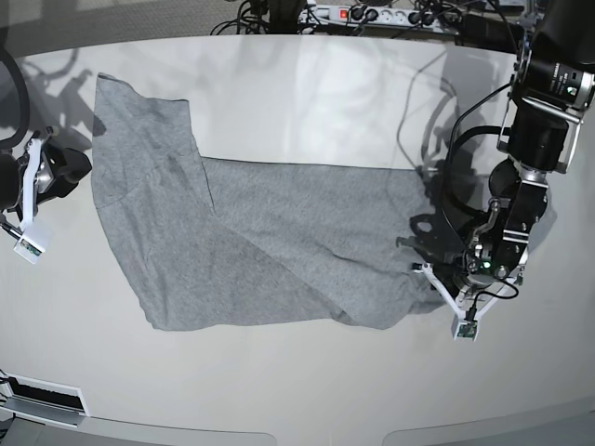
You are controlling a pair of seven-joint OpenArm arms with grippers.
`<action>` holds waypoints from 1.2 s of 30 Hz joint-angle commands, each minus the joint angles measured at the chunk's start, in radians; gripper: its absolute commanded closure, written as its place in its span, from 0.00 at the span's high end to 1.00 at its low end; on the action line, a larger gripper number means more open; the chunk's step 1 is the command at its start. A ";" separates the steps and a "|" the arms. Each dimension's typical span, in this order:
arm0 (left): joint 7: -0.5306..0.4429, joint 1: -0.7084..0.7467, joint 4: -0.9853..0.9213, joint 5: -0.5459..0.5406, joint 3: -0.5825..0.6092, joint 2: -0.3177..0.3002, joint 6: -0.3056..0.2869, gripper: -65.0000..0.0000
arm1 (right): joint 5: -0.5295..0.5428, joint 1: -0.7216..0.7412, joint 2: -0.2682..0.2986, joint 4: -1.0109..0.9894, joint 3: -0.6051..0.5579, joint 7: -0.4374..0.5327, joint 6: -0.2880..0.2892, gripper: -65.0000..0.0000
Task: Layout the t-shirt on the table in an organized manner, then fold the t-shirt properly
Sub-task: 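Drag the grasped corner with the left gripper to straighten the shirt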
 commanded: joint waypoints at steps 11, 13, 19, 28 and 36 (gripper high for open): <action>0.100 -0.023 0.079 0.127 -0.004 -0.008 0.001 0.08 | 0.011 0.016 0.023 0.012 0.011 0.019 0.001 0.35; 0.098 -0.019 0.078 0.127 -0.004 -0.008 0.001 0.08 | 0.011 0.016 0.023 0.012 0.011 0.019 0.001 0.35; 0.099 -0.020 0.078 0.127 -0.004 -0.008 0.000 0.00 | 0.011 0.016 0.023 0.012 0.011 0.018 0.000 0.35; 0.158 -0.028 0.100 0.126 -0.004 -0.010 -0.103 0.00 | 0.011 0.016 0.023 0.012 0.011 0.018 0.001 0.35; 0.212 -0.026 0.279 0.010 -0.004 -0.012 -0.312 0.00 | 0.011 0.016 0.023 0.012 0.011 0.020 0.001 0.35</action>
